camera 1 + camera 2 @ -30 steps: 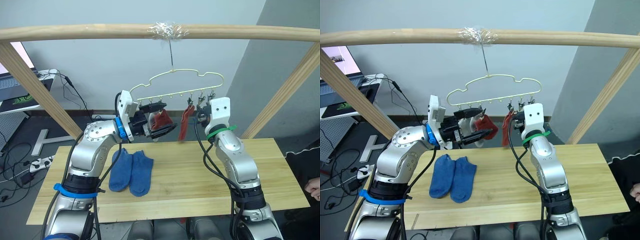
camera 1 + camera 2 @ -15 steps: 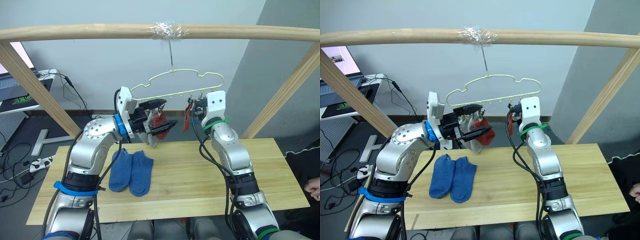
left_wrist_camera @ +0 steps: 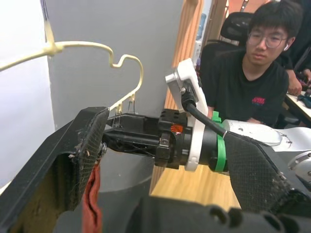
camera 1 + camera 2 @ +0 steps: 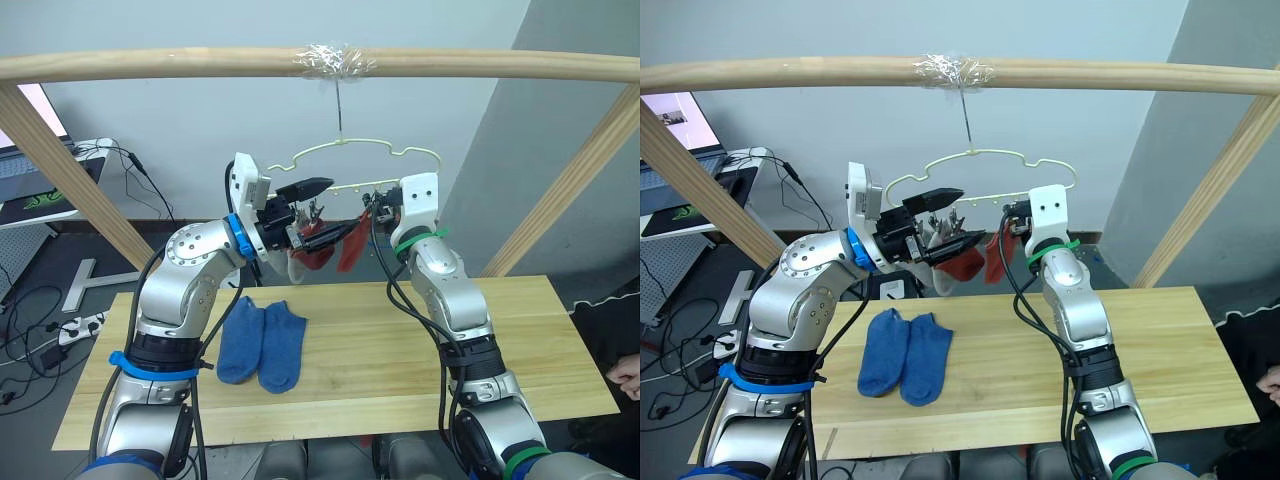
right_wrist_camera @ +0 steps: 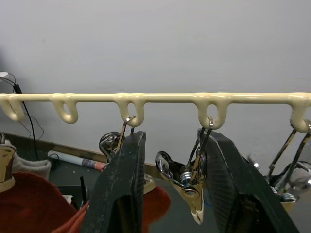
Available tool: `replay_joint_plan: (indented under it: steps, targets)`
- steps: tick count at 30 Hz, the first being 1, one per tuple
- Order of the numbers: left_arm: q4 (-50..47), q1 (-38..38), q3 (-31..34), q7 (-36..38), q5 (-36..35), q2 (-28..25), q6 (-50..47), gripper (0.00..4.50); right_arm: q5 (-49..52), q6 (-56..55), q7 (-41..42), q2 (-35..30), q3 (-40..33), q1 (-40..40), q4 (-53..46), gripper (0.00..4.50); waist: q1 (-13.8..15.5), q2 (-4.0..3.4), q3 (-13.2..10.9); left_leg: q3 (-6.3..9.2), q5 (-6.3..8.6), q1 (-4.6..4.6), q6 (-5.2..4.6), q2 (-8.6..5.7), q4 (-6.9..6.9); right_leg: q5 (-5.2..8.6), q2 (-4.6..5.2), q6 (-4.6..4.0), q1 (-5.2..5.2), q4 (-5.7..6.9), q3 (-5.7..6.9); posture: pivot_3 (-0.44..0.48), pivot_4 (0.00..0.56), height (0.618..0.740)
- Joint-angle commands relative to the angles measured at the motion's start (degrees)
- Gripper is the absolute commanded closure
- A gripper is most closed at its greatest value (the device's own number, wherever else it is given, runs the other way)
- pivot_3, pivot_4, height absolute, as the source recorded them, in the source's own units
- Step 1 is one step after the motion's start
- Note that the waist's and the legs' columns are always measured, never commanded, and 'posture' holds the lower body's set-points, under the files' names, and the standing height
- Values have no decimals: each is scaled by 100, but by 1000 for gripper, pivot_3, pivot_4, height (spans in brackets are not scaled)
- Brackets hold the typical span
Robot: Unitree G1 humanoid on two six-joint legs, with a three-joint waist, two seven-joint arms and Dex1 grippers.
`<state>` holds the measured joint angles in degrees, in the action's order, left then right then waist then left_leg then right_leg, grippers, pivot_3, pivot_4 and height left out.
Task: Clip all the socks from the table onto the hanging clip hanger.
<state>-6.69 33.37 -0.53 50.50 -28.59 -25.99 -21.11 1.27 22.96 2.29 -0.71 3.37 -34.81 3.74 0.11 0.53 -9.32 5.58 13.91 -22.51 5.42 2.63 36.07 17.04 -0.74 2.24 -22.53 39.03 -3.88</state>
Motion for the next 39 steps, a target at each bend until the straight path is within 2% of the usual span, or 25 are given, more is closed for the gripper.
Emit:
replay_joint_plan:
  steps: [1, 7, 9, 13, 15, 21, 24, 28, 32, 36, 39]
  targets:
    - [-224, 52, 109, -40, -99, 23, 10, 193, 11, -155, 20, -1, -63, -120, -65, 2746, 1, 0, 0, 0, 0, 0, 0, 0, 0, 0, 0, 0, 0, 0, 0, 166, 152, 740]
    - [-247, 39, 101, -56, -124, 33, 15, 193, 42, -185, 31, 17, -85, -119, -11, 2746, 0, -1, -1, 0, 0, 0, 0, 0, 0, 0, 0, 0, 0, 0, 0, 165, 153, 740]
    - [-254, 32, 93, -60, -127, 37, 14, 193, 41, -216, 28, 10, -105, -116, 23, 3130, 1, -1, -1, 0, 0, 0, 0, 0, 0, 0, 0, 0, 0, 0, 0, 165, 153, 740]
    - [-282, 12, 100, -58, -134, 36, -2, 193, 17, -254, 33, -25, -112, -98, 30, 4175, 0, -1, -1, -1, 0, 0, 0, 0, 0, 0, 0, 0, 0, 0, -1, 165, 155, 740]
    - [-299, -11, 92, -62, -131, 44, -1, 193, 20, -260, 49, -47, -114, -80, 19, 4483, 0, -1, -2, 0, 0, 0, 0, 0, 0, 0, 0, 0, 0, 0, 0, 165, 155, 740]
    - [-396, -235, 35, -164, -55, 77, 10, 193, 25, -125, 268, -287, -98, 56, -232, 4483, 1, -1, -2, -1, 0, -1, 0, 0, 0, 0, 0, 0, 0, -1, -2, 162, 155, 740]
    - [-437, -611, -111, -207, 113, 17, -21, 193, 121, 264, 638, -563, -45, 137, -524, 4483, 1, -2, -3, -1, 0, -2, 0, 0, -1, 0, 0, 0, 0, -3, -2, 157, 156, 740]
    - [-166, -1383, -259, -358, 615, -77, 233, 193, 254, 762, 1058, -864, 44, 310, -1040, 4483, -4, -3, -2, -3, 0, 1, 0, 0, -1, 0, 0, 0, -1, -2, -4, 150, 151, 740]
    - [437, -2118, -333, -711, 1406, -255, 774, 193, 341, 1192, 1189, -1035, 7, 485, -1497, 4483, -2, -4, -3, 0, 0, 4, -1, 2, -2, 2, 0, -3, -1, 0, -1, 138, 150, 740]
    - [1038, -2384, -316, -1385, 2003, -316, 589, 193, 448, 1597, 1217, -1094, -95, 610, -1855, 4483, 15, -4, -3, -1, 0, 4, -1, 1, -1, 2, 0, -4, -1, -1, -2, 137, 151, 740]
    - [1252, -2390, -450, -1472, 2174, -275, 378, 193, 476, 1730, 1172, -1105, -131, 629, -1966, 4483, 57, -4, -3, 2, 0, 1, -1, 1, -1, 3, 1, -3, 0, -1, 2, 142, 149, 740]
